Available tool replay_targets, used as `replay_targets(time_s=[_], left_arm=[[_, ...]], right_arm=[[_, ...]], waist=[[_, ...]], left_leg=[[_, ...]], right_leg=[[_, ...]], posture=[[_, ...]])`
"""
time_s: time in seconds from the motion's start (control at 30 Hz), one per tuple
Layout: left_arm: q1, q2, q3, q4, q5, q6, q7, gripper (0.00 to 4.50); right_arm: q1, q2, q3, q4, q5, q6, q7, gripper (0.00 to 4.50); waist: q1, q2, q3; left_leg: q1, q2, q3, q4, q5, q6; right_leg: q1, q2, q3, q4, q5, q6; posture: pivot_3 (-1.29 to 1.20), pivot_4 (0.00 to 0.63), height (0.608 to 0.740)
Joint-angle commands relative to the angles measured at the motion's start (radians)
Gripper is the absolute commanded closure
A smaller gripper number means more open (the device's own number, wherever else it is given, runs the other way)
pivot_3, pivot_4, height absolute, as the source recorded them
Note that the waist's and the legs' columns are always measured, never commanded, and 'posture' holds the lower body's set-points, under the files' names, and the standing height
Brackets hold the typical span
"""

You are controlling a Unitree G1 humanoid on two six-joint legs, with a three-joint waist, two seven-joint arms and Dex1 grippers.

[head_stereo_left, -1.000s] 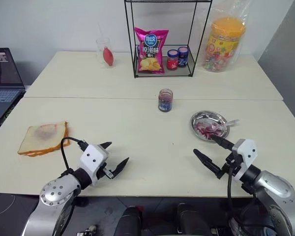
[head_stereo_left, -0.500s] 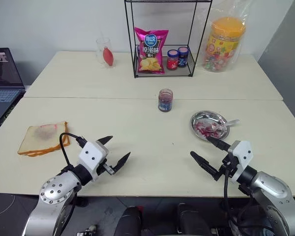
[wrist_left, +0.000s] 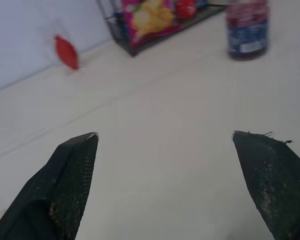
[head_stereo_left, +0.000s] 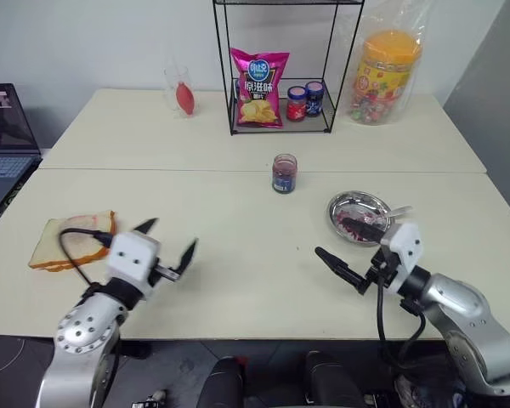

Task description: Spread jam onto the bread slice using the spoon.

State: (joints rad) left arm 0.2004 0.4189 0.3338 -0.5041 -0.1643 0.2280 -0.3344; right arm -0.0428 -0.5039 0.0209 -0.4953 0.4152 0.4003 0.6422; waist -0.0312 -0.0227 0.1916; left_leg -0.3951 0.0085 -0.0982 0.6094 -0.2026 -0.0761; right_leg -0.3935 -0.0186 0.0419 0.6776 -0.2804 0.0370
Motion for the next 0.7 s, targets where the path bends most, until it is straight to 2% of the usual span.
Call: replay_targets(time_s=[0.03,0.2,0.4,0.5,0.6,0.7], left_arm=[[0.001,-0.054,0.167,-0.047,-0.05,0.053,0.124,0.0],[0.007,-0.101,0.375,0.008,-0.149,0.151,0.232,0.0],[-0.096,-0.059,0.566,0.172,-0.363,0.294,0.286,0.0],[-0.149,-0.009,0.596,0.247,-0.418,0.355,0.289,0.0],[-0.175,0.029,0.589,0.304,-0.426,0.389,0.293,0.0],[-0.232,0.054,0.593,0.386,-0.471,0.437,0.302,0.0]], right_arm=[[-0.103,0.007,0.032,0.01,0.038,0.046,0.033,0.1],[-0.253,0.015,0.085,0.056,0.061,0.094,0.087,0.1],[-0.443,-0.008,0.214,0.07,0.074,0.213,0.203,0.1],[-0.535,0.002,0.239,0.085,0.12,0.291,0.241,0.1],[-0.556,-0.002,0.252,0.1,0.098,0.294,0.248,0.1],[-0.566,0.001,0.267,0.109,0.071,0.276,0.25,0.1]], waist=[[0.0,0.0,0.0],[-0.001,-0.002,-0.001],[0.003,-0.004,-0.001],[0.001,-0.006,0.0],[0.002,-0.012,-0.004],[0.002,-0.012,-0.004]], left_leg=[[0.0,0.0,0.0,0.0,0.0,0.0],[-0.001,-0.001,-0.001,0.0,0.0,0.0],[-0.001,-0.001,-0.004,0.0,0.0,0.0],[0.0,0.0,-0.004,0.001,0.0,-0.001],[0.0,0.0,-0.006,0.001,0.0,-0.001],[0.0,0.0,-0.006,0.001,-0.001,-0.002]], right_leg=[[0.0,0.0,0.0,0.0,0.0,0.001],[0.0,0.0,-0.001,0.0,0.004,0.005],[0.001,0.0,-0.003,0.0,0.004,0.005],[0.001,0.0,-0.004,0.0,0.003,0.002],[0.003,0.001,-0.006,0.0,0.002,0.0],[0.003,0.0,-0.006,-0.003,0.004,0.003]], posture=[[0.0,0.15,0.74],[0.0,0.15,0.74],[0.0,0.15,0.74],[0.0,0.15,0.74],[0.0,0.15,0.74],[0.0,0.15,0.74]])
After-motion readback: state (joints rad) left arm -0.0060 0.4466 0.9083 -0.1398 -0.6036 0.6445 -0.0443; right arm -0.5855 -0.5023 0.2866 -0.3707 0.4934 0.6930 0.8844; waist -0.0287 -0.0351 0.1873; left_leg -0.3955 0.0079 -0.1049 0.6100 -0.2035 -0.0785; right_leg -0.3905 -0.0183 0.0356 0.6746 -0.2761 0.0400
